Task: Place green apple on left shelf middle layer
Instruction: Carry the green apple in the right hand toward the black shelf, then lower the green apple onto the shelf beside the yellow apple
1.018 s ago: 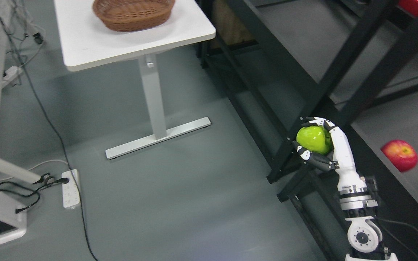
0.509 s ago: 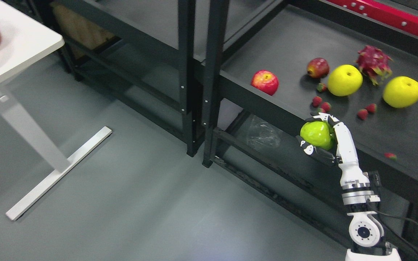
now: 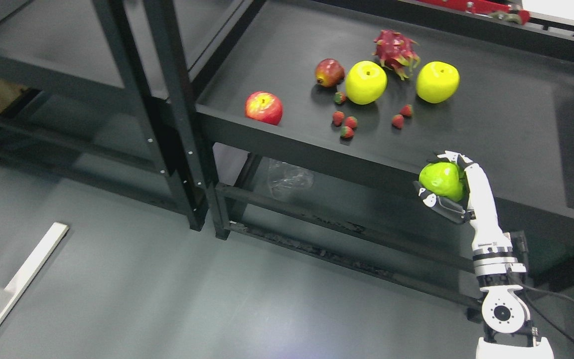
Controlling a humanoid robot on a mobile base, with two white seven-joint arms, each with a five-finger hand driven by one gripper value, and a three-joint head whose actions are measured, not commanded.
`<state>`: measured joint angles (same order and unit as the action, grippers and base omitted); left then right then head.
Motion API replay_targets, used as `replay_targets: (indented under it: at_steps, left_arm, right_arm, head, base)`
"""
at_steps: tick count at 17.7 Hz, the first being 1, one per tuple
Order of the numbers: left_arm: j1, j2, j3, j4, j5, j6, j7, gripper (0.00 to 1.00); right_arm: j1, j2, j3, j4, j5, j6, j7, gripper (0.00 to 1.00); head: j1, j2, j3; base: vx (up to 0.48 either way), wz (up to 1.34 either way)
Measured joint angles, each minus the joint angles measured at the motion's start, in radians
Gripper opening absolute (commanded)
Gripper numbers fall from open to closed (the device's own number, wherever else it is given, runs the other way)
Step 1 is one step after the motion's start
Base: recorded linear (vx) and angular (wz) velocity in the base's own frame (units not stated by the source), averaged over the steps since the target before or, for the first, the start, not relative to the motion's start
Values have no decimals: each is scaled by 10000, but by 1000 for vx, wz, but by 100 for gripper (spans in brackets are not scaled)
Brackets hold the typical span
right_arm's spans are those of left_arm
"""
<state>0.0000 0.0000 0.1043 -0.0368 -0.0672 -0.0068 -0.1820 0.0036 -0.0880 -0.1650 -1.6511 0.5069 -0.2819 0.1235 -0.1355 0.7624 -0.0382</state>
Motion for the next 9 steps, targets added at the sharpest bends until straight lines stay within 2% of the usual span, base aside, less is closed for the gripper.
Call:
replay_targets:
  at_steps: [4,9]
  left_arm:
    - [0,0,0,0,0,0,0,100]
    - [1,0,0,0,0,0,0,100]
  right_arm:
    - [-22,-3,-15,8,5,121,0,0]
    - [-30,-5,-18,17,7,167,-1,0]
  head:
    - [0,0,0]
    - [0,-4,0]
  base:
    - [156,-360]
    - [274,-88]
